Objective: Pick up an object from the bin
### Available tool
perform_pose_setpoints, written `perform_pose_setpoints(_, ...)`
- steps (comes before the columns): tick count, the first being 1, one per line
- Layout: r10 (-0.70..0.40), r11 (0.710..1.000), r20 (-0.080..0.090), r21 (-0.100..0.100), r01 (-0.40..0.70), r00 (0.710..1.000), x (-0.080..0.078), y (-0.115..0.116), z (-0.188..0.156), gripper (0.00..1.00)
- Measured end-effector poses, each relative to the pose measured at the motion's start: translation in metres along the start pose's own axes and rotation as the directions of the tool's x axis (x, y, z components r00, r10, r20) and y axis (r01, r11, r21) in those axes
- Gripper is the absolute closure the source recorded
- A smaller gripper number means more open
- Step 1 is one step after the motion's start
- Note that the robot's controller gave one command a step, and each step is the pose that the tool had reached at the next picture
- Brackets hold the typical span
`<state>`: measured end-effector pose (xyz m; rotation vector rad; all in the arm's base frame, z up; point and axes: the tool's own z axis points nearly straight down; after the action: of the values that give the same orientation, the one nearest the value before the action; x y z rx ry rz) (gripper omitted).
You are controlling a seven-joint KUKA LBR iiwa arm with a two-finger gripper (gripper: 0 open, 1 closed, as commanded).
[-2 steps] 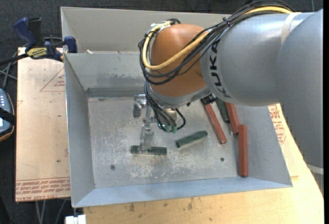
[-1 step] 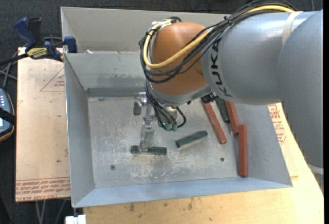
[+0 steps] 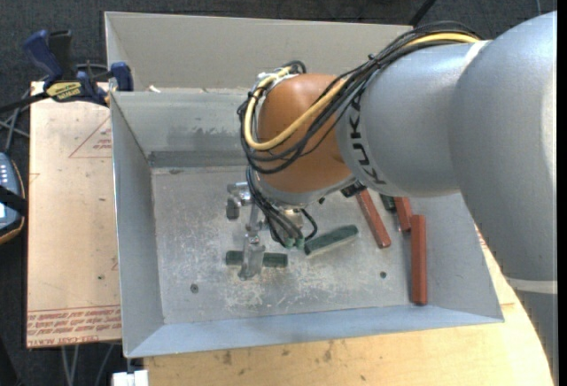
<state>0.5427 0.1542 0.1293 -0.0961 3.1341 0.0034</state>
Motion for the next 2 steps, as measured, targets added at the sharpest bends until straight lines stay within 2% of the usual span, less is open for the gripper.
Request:
perform_pose_setpoints(1,0.296,0.955,-0.006,0.002,-0.296,0.955,-0.0046,-0.0098,0.0590,1.00)
perform_pose_setpoints(2,0.296,0.955,-0.007,0.002,-0.296,0.955,-0.0046,-0.0098,0.0590,1.00)
